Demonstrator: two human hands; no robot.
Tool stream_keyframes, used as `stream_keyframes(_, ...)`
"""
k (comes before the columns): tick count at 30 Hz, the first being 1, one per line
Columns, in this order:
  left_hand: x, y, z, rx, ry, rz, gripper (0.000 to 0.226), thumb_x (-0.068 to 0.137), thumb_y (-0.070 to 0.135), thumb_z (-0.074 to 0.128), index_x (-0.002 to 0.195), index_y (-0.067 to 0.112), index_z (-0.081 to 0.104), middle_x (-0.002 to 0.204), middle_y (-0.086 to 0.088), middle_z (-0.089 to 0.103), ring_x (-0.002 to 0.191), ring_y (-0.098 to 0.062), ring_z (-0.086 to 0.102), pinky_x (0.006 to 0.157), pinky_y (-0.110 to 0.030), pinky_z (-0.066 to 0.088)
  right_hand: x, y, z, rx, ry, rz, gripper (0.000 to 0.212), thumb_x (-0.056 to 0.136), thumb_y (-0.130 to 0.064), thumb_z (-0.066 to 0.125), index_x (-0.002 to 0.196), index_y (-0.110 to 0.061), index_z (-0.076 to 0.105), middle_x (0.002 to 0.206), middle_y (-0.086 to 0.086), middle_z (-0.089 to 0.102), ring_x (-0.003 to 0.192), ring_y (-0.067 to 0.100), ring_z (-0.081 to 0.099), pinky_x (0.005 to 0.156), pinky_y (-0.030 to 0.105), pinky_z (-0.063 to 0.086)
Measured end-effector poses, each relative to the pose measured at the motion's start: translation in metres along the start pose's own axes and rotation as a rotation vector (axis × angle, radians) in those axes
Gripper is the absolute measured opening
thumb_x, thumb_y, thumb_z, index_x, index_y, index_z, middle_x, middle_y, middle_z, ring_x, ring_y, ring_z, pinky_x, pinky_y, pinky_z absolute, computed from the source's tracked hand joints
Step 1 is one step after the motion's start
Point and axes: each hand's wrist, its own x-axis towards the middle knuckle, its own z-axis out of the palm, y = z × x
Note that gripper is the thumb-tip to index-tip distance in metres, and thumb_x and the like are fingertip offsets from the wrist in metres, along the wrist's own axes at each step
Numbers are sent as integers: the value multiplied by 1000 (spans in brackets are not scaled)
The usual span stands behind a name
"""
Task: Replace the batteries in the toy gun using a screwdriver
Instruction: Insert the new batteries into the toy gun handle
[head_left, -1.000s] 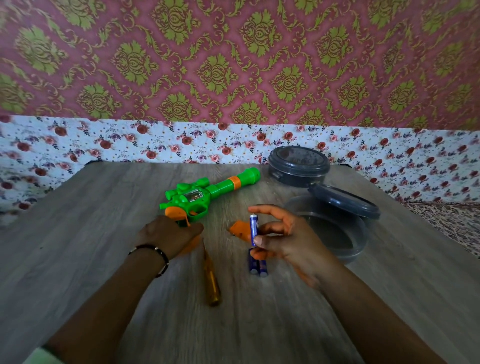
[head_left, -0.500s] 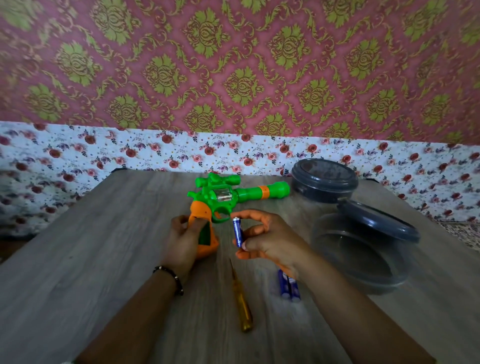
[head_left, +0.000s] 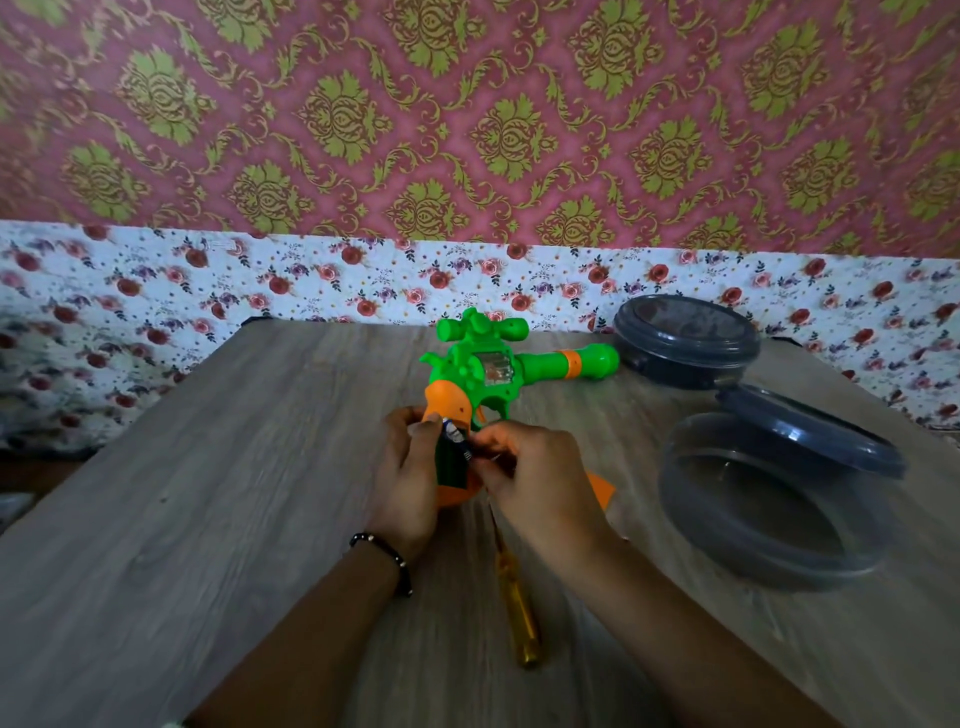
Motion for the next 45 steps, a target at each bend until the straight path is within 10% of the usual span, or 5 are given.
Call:
stream_keyframes(13,4,-9,3,-48,-37,12,37,65,65,46,91,40,54,109,-14,63,110,-37,60,96,-66,44,-2,2,9,-139,26,-65,16,74,2,56,82,-4,69,82,17,65,78,33,61,70,38,50)
stream_keyframes(20,-1,-4,6,6,-63,54,28,74,53,42,94,35,51,106,-16,62,107,-41,59,93,-65,46,-8,5,17,-287,-130,-64,28,78,4,52,106,-3,56,118,12,49,108,29,49,88,34,42)
stream_keyframes(28,17,-26,2,-4,-148,6,97,60,97,39,119,23,60,119,-17,65,112,-36,62,96,-63,48,-3,9,6,-57,-211,9,12,81,-21,67,86,-11,69,76,0,51,76,17,52,63,25,37)
stream_keyframes(36,22,-30,1,-44,-118,2,99,67,95,36,125,18,61,121,-13,67,113,-29,65,104,-53,46,3,23,-4,423,-18,264,23,71,-5,77,65,-16,58,54,0,55,41,12,48,49,28,41)
stream_keyframes(45,17,-22,0,-24,-123,56,106,62,98,37,124,15,60,121,-15,66,114,-31,64,101,-56,46,-4,15,7,15,24,62,15,71,-22,77,77,-10,72,68,5,67,61,15,58,59,27,43)
